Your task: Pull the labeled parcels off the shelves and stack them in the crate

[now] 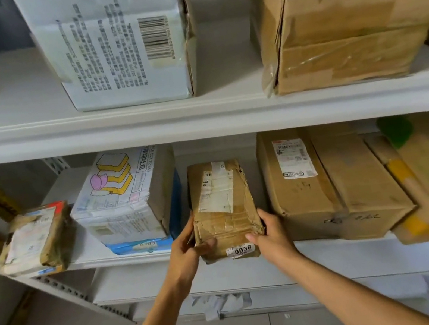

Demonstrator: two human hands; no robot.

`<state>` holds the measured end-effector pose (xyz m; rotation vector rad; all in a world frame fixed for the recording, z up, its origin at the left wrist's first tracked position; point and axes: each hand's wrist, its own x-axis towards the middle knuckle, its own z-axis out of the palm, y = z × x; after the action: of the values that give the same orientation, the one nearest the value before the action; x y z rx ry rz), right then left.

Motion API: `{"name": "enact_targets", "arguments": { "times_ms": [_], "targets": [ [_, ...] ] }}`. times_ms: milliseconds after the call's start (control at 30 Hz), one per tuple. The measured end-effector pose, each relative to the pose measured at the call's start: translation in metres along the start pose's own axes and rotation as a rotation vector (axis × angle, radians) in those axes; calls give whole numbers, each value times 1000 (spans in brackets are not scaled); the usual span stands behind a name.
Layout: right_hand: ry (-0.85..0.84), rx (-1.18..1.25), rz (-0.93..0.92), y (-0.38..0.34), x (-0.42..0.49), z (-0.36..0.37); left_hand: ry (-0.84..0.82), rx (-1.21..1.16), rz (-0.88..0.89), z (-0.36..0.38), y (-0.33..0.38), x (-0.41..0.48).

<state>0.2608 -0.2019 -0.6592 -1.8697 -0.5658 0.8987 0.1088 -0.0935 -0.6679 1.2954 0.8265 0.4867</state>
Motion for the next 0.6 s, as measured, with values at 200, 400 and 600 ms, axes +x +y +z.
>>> {"name": "enact_targets", "arguments": {
  "times_ms": [200,400,600],
  "targets": [
    [80,-46,-13,-9,7,15,147,28,42,6,-3,10],
    [130,-56,-41,-7,-1,23,313,67,116,17,-15,5],
    [68,-80,-2,-6,-5,15,269,164,47,15,-4,0]
  ]
}}
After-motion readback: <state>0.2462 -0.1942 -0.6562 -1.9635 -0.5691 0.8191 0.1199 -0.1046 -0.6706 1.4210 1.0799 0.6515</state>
